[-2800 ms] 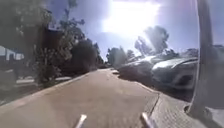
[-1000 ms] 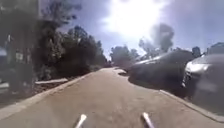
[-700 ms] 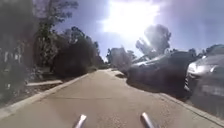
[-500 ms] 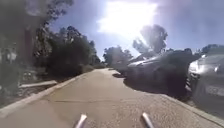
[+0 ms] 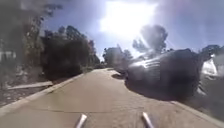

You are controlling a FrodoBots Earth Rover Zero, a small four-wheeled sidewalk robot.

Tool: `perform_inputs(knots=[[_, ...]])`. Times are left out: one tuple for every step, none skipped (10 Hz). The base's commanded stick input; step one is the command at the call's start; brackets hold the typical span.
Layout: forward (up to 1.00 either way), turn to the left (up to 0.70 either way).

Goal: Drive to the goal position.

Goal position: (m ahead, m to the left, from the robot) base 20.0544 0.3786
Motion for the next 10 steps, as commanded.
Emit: perform_inputs(knots=[[1.0, 0.0], [1.0, 0.05], [1.0, 0.2], [1.0, 0.34], [1.0, 0.32], [1.0, 0.17], [1.0, 0.02], [1.0, 0.0], [1.0, 0.0], [1.0, 0.09]])
